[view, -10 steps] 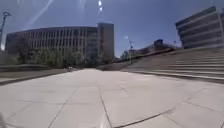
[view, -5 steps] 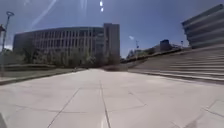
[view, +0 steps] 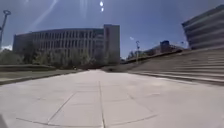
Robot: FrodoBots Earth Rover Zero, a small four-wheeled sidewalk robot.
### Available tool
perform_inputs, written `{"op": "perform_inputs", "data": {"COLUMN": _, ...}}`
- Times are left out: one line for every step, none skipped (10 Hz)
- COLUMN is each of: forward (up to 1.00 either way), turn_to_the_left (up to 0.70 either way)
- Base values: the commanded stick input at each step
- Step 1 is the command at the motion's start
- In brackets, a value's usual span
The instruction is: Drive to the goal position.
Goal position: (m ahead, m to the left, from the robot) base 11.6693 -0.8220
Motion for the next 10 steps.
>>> {"op": "perform_inputs", "data": {"forward": 0.7, "turn_to_the_left": 0.0}}
{"op": "perform_inputs", "data": {"forward": 0.7, "turn_to_the_left": 0.0}}
{"op": "perform_inputs", "data": {"forward": 0.7, "turn_to_the_left": 0.0}}
{"op": "perform_inputs", "data": {"forward": 0.69, "turn_to_the_left": 0.0}}
{"op": "perform_inputs", "data": {"forward": 0.7, "turn_to_the_left": 0.0}}
{"op": "perform_inputs", "data": {"forward": 0.7, "turn_to_the_left": 0.0}}
{"op": "perform_inputs", "data": {"forward": 0.7, "turn_to_the_left": 0.0}}
{"op": "perform_inputs", "data": {"forward": 0.69, "turn_to_the_left": 0.0}}
{"op": "perform_inputs", "data": {"forward": 0.7, "turn_to_the_left": 0.0}}
{"op": "perform_inputs", "data": {"forward": 0.7, "turn_to_the_left": 0.0}}
